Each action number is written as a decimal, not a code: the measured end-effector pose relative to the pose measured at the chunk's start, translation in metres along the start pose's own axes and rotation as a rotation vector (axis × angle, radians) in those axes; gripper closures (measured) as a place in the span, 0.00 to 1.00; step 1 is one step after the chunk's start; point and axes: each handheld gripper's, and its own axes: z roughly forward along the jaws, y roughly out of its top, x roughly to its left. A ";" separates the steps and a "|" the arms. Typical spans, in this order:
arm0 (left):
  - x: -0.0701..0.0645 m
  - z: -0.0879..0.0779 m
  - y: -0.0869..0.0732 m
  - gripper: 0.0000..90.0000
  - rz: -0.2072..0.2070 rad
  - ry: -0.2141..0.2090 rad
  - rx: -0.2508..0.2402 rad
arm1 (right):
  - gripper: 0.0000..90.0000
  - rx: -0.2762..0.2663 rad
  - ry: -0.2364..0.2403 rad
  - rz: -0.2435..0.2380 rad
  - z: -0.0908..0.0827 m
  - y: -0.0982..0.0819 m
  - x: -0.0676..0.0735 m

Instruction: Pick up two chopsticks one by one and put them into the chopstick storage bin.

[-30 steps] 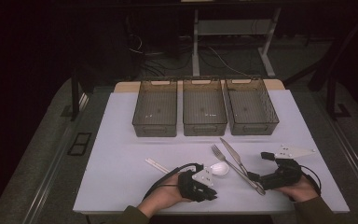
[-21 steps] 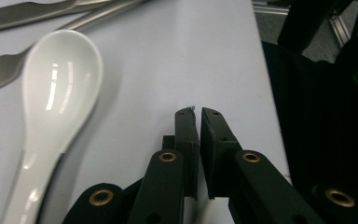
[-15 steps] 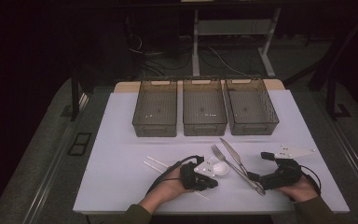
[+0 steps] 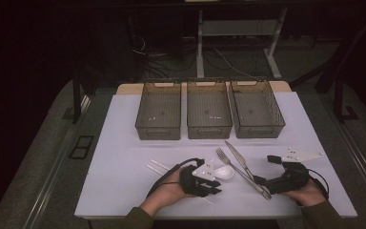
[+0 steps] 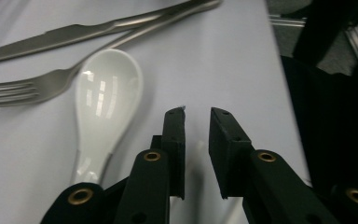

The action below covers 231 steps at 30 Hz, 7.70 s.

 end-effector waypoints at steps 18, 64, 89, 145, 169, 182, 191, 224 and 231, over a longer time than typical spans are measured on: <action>-0.011 0.004 -0.013 0.90 0.022 -0.039 0.063 | 0.01 0.004 0.001 -0.002 0.000 0.000 0.000; -0.001 -0.080 -0.080 0.81 -0.153 0.064 0.013 | 0.01 0.004 0.005 -0.002 0.001 0.000 0.001; 0.000 -0.073 -0.085 0.93 -0.050 0.031 0.042 | 0.01 0.004 0.008 -0.003 0.001 0.000 0.001; 0.020 -0.118 -0.063 0.94 -0.193 0.243 -0.267 | 0.01 0.019 0.026 -0.018 0.015 -0.003 0.001; 0.070 -0.167 -0.031 0.94 -0.279 0.416 -0.368 | 0.01 0.000 0.029 0.003 0.012 -0.002 0.000; 0.123 -0.196 -0.003 0.94 -0.318 0.522 -0.318 | 0.01 -0.005 0.029 0.009 0.011 -0.002 0.000; 0.163 -0.208 0.006 0.94 -0.355 0.600 -0.261 | 0.01 -0.012 0.033 0.015 0.010 -0.002 0.000; 0.213 -0.153 -0.062 0.94 -0.676 0.640 -0.008 | 0.01 -0.016 0.046 0.014 0.009 -0.001 0.000; 0.217 -0.143 -0.061 0.93 -0.688 0.660 0.016 | 0.01 -0.017 0.047 0.014 0.008 -0.001 0.000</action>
